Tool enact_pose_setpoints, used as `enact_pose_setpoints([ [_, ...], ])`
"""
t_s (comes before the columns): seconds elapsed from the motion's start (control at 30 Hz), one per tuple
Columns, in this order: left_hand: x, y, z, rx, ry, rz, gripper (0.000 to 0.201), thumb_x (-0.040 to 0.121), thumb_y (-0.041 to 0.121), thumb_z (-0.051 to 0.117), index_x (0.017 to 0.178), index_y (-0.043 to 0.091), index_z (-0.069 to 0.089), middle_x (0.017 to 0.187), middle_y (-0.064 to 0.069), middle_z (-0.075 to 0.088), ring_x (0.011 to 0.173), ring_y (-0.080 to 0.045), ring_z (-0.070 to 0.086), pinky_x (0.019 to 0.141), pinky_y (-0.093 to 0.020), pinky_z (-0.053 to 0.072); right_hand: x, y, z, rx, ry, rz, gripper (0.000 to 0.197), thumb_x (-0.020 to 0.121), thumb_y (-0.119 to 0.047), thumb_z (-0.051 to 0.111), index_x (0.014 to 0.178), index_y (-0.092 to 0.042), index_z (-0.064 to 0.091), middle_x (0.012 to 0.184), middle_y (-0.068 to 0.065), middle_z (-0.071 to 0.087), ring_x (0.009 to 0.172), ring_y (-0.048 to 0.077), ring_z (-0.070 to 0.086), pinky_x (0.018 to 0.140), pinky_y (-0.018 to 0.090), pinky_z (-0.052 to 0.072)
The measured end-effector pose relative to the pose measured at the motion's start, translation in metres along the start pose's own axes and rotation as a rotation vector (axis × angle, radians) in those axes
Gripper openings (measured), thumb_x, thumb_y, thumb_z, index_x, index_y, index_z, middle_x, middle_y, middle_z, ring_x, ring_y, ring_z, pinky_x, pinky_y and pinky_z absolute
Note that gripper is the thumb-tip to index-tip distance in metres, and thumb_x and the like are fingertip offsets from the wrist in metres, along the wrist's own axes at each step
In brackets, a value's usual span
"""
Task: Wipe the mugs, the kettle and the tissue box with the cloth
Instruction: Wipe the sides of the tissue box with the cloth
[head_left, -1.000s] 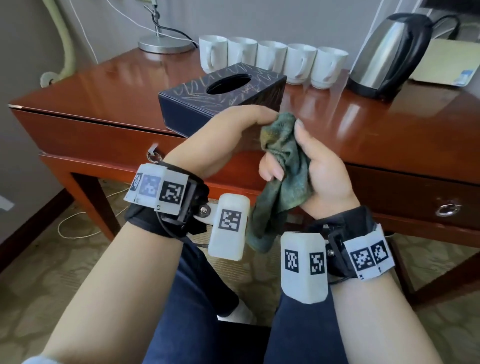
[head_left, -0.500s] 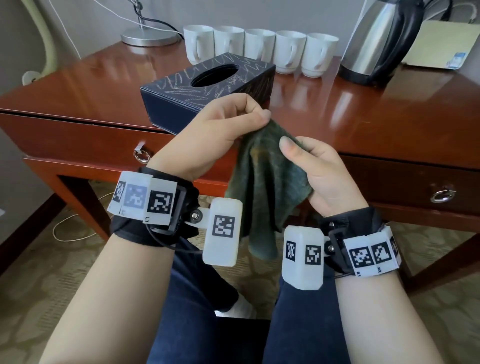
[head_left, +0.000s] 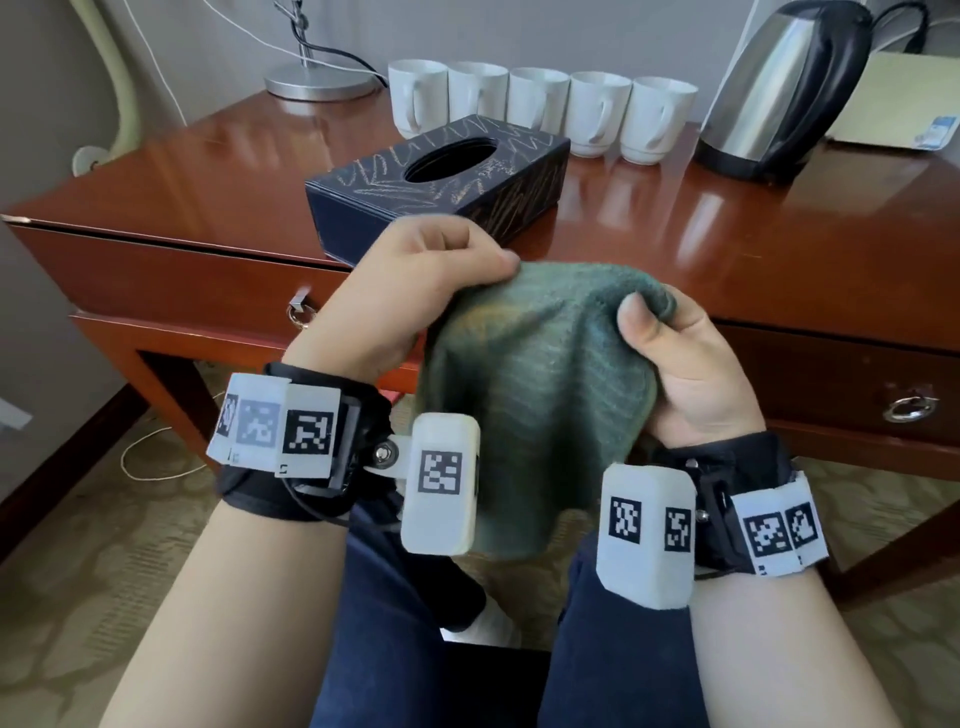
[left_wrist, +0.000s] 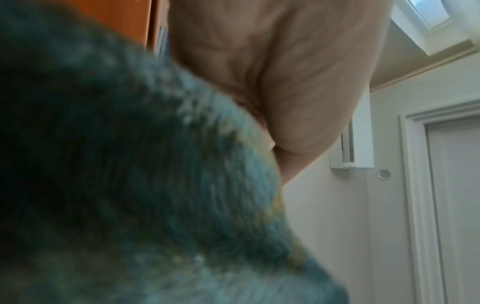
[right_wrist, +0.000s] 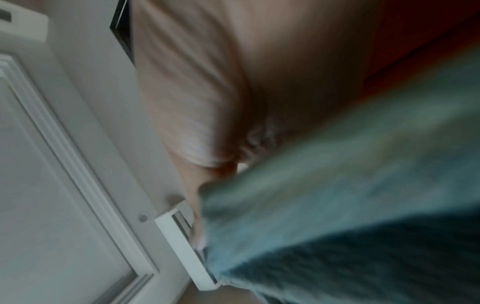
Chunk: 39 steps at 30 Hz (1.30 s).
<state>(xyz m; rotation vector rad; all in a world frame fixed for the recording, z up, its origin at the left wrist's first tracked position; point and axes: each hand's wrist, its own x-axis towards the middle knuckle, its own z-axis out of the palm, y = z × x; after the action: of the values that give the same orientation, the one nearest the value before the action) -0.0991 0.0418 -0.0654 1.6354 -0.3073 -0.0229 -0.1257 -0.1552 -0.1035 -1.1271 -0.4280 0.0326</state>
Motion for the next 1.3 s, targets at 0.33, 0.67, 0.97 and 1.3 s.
enact_pose_setpoints([
  [0.33, -0.009, -0.023, -0.017, 0.274, 0.333, 0.095, 0.036, 0.081, 0.025, 0.077, 0.058, 0.005, 0.058, 0.051, -0.009, 0.051, 0.050, -0.016, 0.047, 0.052, -0.026, 0.039, 0.013, 0.029, 0.019, 0.212, 0.019, 0.029, 0.036, 0.096, -0.016, 0.037, 0.110, -0.022, 0.069, 0.109, 0.017, 0.069, 0.103, 0.031, 0.065, 0.092, 0.044, 0.052],
  [0.67, 0.011, -0.043, -0.033, 0.245, 0.650, 0.031, 0.136, 0.060, 0.073, 0.075, 0.157, 0.010, 0.004, 0.165, -0.003, 0.007, 0.150, -0.011, 0.008, 0.122, -0.032, 0.009, 0.026, 0.045, 0.022, 0.004, -0.004, 0.194, 0.027, 0.104, -0.019, 0.030, 0.125, -0.021, 0.047, 0.080, 0.015, 0.061, 0.066, 0.028, 0.057, 0.060, 0.038, 0.049],
  [0.97, 0.035, -0.048, -0.043, 0.140, 0.565, 0.060, 0.096, 0.052, 0.066, 0.077, 0.131, 0.021, 0.046, 0.132, 0.004, 0.049, 0.125, -0.014, 0.050, 0.109, -0.040, 0.041, 0.030, 0.049, 0.017, -0.086, 0.053, 0.184, 0.024, 0.103, -0.017, 0.031, 0.115, -0.020, 0.052, 0.078, 0.011, 0.062, 0.063, 0.024, 0.055, 0.058, 0.033, 0.046],
  [1.3, 0.056, -0.046, -0.038, 0.128, 0.163, 0.061, 0.082, 0.062, 0.056, 0.075, 0.133, 0.024, 0.052, 0.138, 0.000, 0.055, 0.130, -0.014, 0.049, 0.113, -0.040, 0.037, 0.031, 0.066, 0.014, -0.673, 0.144, -0.054, 0.049, 0.101, -0.037, 0.039, 0.147, -0.047, 0.023, 0.142, -0.005, 0.049, 0.126, 0.002, 0.046, 0.114, 0.031, 0.031],
])
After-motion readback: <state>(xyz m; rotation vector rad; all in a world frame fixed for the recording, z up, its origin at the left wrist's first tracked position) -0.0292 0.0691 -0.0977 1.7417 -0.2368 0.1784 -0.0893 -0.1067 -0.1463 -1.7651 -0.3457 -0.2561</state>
